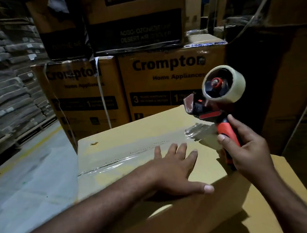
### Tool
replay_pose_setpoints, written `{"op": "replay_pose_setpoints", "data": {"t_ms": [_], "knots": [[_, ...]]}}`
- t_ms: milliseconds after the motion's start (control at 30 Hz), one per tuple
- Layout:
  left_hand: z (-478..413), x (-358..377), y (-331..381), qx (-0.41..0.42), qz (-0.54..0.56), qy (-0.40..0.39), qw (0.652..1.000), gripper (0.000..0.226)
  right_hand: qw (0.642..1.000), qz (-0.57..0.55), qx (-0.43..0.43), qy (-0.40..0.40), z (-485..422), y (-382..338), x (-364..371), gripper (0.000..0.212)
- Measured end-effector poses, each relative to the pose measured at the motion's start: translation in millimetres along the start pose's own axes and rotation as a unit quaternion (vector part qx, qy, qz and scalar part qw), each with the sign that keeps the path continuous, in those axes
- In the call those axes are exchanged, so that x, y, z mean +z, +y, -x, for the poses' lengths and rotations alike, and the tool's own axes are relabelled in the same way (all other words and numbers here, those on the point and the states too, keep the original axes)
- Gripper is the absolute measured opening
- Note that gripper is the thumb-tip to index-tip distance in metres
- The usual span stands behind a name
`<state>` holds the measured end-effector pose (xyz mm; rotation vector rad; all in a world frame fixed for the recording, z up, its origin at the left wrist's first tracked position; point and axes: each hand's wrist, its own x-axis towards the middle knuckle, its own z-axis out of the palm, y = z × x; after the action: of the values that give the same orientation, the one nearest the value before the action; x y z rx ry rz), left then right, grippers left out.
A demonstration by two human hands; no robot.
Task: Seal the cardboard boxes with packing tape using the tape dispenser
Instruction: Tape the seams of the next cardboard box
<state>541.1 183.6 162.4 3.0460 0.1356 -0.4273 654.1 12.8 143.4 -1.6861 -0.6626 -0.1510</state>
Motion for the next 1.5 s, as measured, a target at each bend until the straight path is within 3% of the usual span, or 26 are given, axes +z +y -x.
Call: {"op": "replay_pose_setpoints", "data": {"t_ms": [200, 400, 500, 633, 733, 933, 1100, 1233, 1333, 1500], "knots": [[-84.6, -24.4, 12.2, -0.033, 0.039, 0.106, 0.993, 0.088, 0.999, -0.004, 0.018, 0.032, -18.0, 23.1, -37.0, 0.061], [-148.2, -41.8, 22.4, -0.064, 0.107, 0.133, 0.983, 0.05, 0.999, -0.013, 0.033, -0.005, -24.7, 40.7, -48.4, 0.059], [-159.7, -46.8, 24.4, -0.088, 0.13, 0.134, 0.978, 0.043, 0.998, -0.014, 0.045, -0.03, -26.0, 45.6, -52.3, 0.059], [-157.8, -49.6, 25.5, -0.044, 0.178, 0.172, 0.968, 0.03, 0.998, -0.011, 0.052, -0.045, -19.8, 44.6, -55.9, 0.06], [-155.3, -47.8, 21.9, 0.014, 0.222, 0.159, 0.962, 0.019, 0.996, -0.028, 0.069, -0.048, -8.5, 38.5, -59.8, 0.06], [-150.6, -51.8, 4.3, 0.055, 0.351, 0.099, 0.929, 0.027, 0.989, -0.088, 0.118, -0.027, 15.4, 17.1, -56.3, 0.055], [-149.4, -69.3, 1.2, 0.019, 0.406, 0.094, 0.909, 0.01, 0.996, -0.04, 0.08, -0.003, 23.2, 7.4, -52.0, 0.065], [-144.3, -91.2, -4.4, 0.033, 0.412, 0.03, 0.91, 0.017, 0.998, 0.008, 0.061, 0.001, 22.3, -1.1, -52.6, 0.064], [-137.8, -100.7, -12.4, 0.044, 0.535, -0.078, 0.84, 0.014, 0.999, 0.031, 0.041, 0.008, 24.4, -9.2, -54.7, 0.064], [-132.6, -96.7, -18.8, 0.106, 0.744, -0.177, 0.635, 0.033, 0.997, 0.07, -0.002, 0.013, 28.4, -19.5, -62.1, 0.065]]}}
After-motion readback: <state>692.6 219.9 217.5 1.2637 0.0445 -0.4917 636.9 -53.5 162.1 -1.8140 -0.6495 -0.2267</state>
